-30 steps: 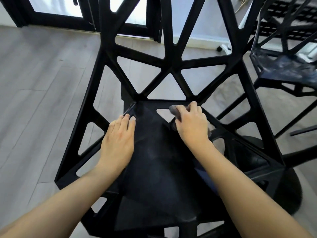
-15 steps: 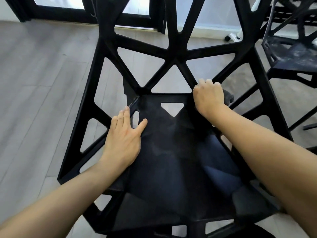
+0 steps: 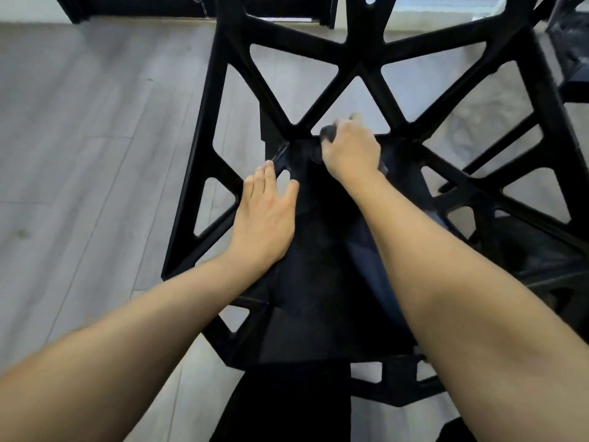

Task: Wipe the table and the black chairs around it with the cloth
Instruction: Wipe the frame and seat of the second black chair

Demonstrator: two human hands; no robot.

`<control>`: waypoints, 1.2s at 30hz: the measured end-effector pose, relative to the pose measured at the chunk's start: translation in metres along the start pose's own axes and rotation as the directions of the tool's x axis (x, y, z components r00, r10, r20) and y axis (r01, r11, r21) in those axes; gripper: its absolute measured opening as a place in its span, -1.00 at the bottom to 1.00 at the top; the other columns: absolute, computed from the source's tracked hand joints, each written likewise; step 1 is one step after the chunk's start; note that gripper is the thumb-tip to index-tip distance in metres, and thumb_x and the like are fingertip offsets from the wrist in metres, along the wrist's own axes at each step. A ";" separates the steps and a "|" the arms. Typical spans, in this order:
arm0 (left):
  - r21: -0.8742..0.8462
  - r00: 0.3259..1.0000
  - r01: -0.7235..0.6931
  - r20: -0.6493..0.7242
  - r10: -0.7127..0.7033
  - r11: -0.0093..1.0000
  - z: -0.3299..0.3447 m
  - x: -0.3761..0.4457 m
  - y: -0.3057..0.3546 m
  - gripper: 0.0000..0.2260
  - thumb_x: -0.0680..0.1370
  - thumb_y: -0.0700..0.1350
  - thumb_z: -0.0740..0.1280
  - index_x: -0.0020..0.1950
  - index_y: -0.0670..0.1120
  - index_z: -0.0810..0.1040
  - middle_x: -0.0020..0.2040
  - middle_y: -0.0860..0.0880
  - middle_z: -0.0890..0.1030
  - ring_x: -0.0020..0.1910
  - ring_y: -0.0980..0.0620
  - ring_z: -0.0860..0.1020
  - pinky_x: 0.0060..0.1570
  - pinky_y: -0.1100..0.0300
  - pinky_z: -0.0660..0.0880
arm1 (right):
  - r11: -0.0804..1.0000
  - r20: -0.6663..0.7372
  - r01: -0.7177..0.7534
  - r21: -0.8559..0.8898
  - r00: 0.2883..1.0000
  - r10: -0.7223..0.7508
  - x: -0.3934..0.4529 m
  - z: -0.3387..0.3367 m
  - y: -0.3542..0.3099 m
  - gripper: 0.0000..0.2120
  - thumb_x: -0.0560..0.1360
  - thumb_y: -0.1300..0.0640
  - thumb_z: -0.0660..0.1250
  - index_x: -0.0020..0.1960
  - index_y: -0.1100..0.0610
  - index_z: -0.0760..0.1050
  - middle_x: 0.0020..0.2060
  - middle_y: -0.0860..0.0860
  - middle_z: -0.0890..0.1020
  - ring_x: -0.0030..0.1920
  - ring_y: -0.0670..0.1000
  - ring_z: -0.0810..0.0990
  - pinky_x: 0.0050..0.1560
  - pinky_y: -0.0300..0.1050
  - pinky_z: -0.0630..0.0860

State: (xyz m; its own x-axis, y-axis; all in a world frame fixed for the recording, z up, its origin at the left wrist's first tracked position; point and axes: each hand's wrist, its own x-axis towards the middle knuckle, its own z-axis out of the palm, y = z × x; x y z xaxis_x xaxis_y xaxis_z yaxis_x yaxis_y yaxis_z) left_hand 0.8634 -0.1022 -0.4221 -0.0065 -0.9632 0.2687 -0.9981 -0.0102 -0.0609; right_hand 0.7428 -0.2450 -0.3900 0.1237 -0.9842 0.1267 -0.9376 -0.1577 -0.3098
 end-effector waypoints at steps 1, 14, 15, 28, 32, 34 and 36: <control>-0.002 1.000 0.005 -0.002 -0.005 1.000 -0.002 0.000 0.001 -0.62 0.49 -0.35 0.23 0.31 -0.17 0.45 0.44 -0.47 0.30 0.42 -0.38 0.32 0.44 -0.11 0.22 | 0.997 0.013 0.073 0.018 0.997 -0.074 -0.007 0.007 -0.012 -0.69 0.63 -0.02 0.23 0.24 0.15 0.52 0.21 0.13 0.51 0.24 0.19 0.52 0.13 0.07 0.46; -0.133 0.957 -0.132 -0.277 0.091 0.982 -0.075 -0.020 -0.043 -0.60 0.49 -0.34 0.18 0.31 -0.18 0.50 0.36 -0.18 0.50 0.45 -0.21 0.38 0.37 -0.03 0.32 | 0.823 0.227 0.568 -0.027 0.805 -0.548 -0.156 -0.021 0.032 -0.50 0.53 -0.04 0.28 0.43 0.07 0.40 0.17 0.13 0.47 0.11 0.20 0.46 0.12 0.12 0.48; -0.119 0.946 -0.096 -0.320 0.053 0.988 -0.084 -0.023 -0.052 -0.60 0.51 -0.33 0.13 0.32 -0.17 0.49 0.38 -0.18 0.48 0.47 -0.22 0.35 0.38 -0.03 0.29 | 0.807 0.214 0.589 -0.047 0.795 -0.568 -0.154 -0.025 0.043 -0.51 0.52 -0.01 0.30 0.43 0.06 0.43 0.16 0.12 0.49 0.09 0.21 0.47 0.11 0.13 0.47; -0.304 0.980 0.021 -0.181 -0.079 0.952 -0.080 -0.042 -0.061 -0.56 0.57 -0.33 0.12 0.46 -0.18 0.35 0.53 -0.15 0.32 0.59 -0.14 0.15 0.55 -0.07 0.15 | 0.933 -0.089 0.322 -0.159 0.937 -0.338 -0.223 0.002 -0.041 -0.52 0.50 -0.05 0.22 0.35 0.14 0.47 0.05 0.15 0.54 -0.02 0.21 0.49 -0.06 0.11 0.40; -0.231 0.975 -0.021 -0.220 -0.031 0.973 -0.072 -0.040 -0.060 -0.63 0.59 -0.33 0.17 0.40 -0.22 0.40 0.50 -0.21 0.35 0.57 -0.20 0.17 0.56 -0.12 0.11 | 0.895 -0.062 0.400 -0.198 0.906 -0.418 -0.217 -0.016 0.006 -0.52 0.45 -0.07 0.32 0.35 -0.03 0.53 0.03 0.06 0.60 -0.03 0.18 0.51 -0.03 0.10 0.34; -0.225 0.971 -0.033 -0.239 -0.022 0.974 -0.068 -0.040 -0.062 -0.68 0.60 -0.34 0.18 0.35 -0.25 0.44 0.47 -0.25 0.37 0.56 -0.25 0.19 0.56 -0.12 0.07 | 0.923 -0.081 0.275 -0.270 0.948 -0.306 -0.207 -0.029 0.059 -0.59 0.45 -0.09 0.30 0.27 -0.07 0.57 0.01 0.04 0.61 -0.02 0.20 0.52 -0.02 0.11 0.32; -0.212 0.969 -0.029 -0.247 -0.025 0.977 -0.064 -0.041 -0.063 -0.72 0.60 -0.34 0.20 0.31 -0.25 0.47 0.45 -0.26 0.38 0.55 -0.27 0.19 0.55 -0.13 0.07 | 0.923 -0.113 0.069 -0.379 0.986 -0.121 -0.194 -0.047 0.117 -0.62 0.46 -0.09 0.30 0.24 -0.05 0.57 0.03 0.08 0.61 0.01 0.24 0.52 0.00 0.13 0.33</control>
State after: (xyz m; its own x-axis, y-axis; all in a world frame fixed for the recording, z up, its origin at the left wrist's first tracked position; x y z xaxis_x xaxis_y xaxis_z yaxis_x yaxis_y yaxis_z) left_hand 0.9229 -0.0447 -0.3675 0.0037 -0.8663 0.4995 -0.9878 0.0746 0.1366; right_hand 0.5935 -0.0687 -0.4063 0.1983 -0.9425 0.2690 -0.9798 -0.1832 0.0802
